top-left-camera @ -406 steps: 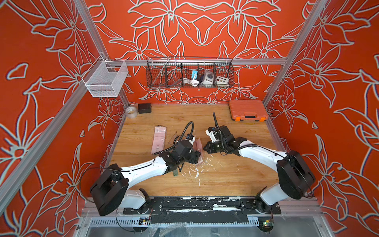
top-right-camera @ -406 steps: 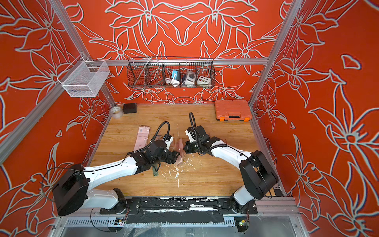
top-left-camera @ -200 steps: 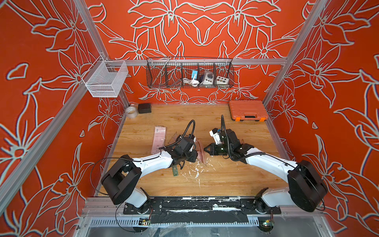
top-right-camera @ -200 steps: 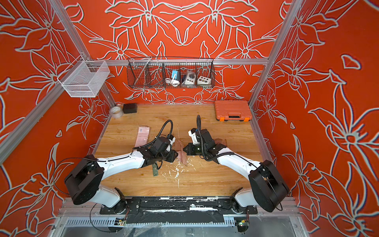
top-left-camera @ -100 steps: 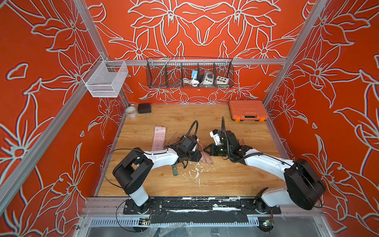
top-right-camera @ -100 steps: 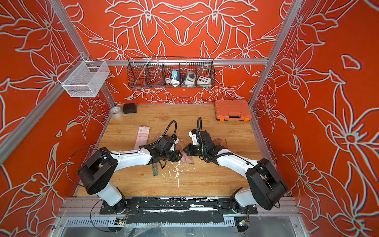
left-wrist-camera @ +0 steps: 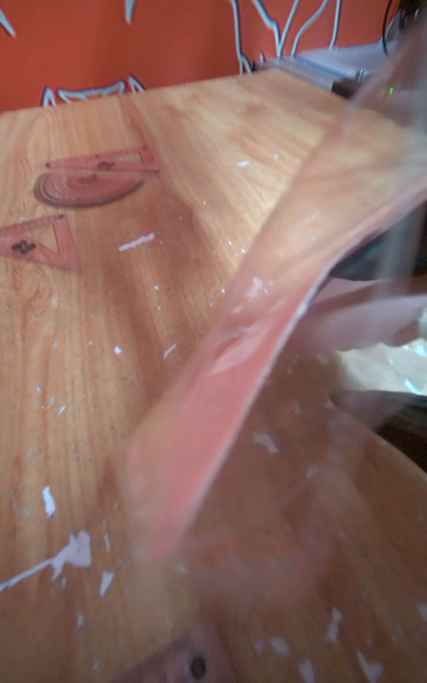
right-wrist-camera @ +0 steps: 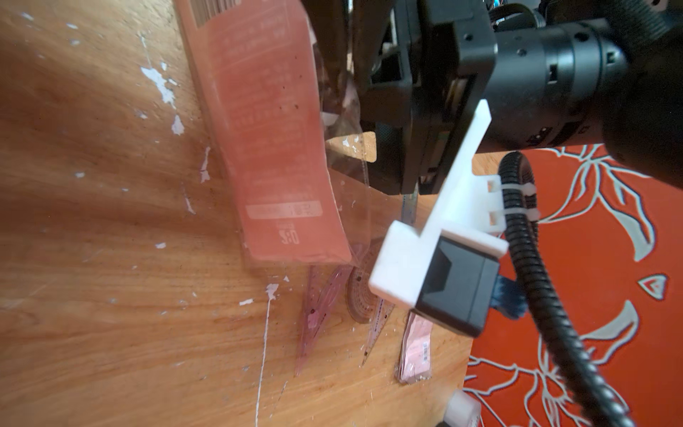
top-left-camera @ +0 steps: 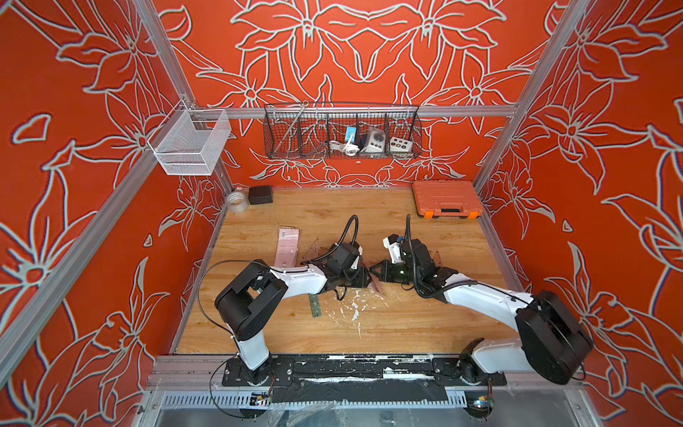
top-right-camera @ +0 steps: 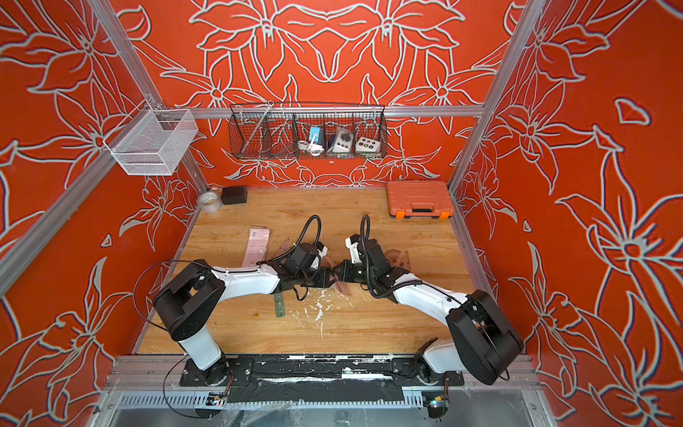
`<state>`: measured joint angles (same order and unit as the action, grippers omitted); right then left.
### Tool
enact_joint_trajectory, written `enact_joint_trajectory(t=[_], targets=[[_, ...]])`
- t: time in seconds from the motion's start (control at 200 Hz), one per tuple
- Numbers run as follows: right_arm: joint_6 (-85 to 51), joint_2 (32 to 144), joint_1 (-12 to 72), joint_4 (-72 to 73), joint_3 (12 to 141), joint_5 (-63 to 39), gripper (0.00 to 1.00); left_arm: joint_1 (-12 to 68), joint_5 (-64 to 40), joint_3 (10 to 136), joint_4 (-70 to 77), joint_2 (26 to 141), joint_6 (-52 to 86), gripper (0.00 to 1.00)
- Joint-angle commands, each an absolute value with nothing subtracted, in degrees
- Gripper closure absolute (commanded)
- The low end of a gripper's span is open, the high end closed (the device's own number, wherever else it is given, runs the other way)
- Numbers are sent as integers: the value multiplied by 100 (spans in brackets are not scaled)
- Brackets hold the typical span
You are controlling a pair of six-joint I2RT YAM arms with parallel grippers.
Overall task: Open the ruler set and take out the ruler
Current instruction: Take out the ruler from the ruler set bag.
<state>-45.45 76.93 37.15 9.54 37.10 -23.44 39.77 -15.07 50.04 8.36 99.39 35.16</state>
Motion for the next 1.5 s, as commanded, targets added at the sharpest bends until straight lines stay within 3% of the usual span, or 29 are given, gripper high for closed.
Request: enact_joint_trajectory(t=[0.0,0.125,0.385,0.776,1.301,1.496], targets=[[-4783,7317,3691,1293,3574,-1926,100,3886,-1923,4880,1405,9845,3898,53],[-4884,7073,3683,1310,3493,-1682,100,3885,-1895,4918,1352,9907,3979,55],[-5010,7068,3668,1433,3377,-1600,100,3884,-1775,4879,1209,9800,3889,100],[-4735,7957,3595,1292,3460,-1883,100,3885,-106,5325,-1335,8701,2562,100],[-4359,8656,3602,760,3833,-2105,100,4146,132,6095,-1990,9919,2196,100],[-4076,8047,3565,-123,4130,-1994,79,4210,79,6188,-1896,10169,2293,100]])
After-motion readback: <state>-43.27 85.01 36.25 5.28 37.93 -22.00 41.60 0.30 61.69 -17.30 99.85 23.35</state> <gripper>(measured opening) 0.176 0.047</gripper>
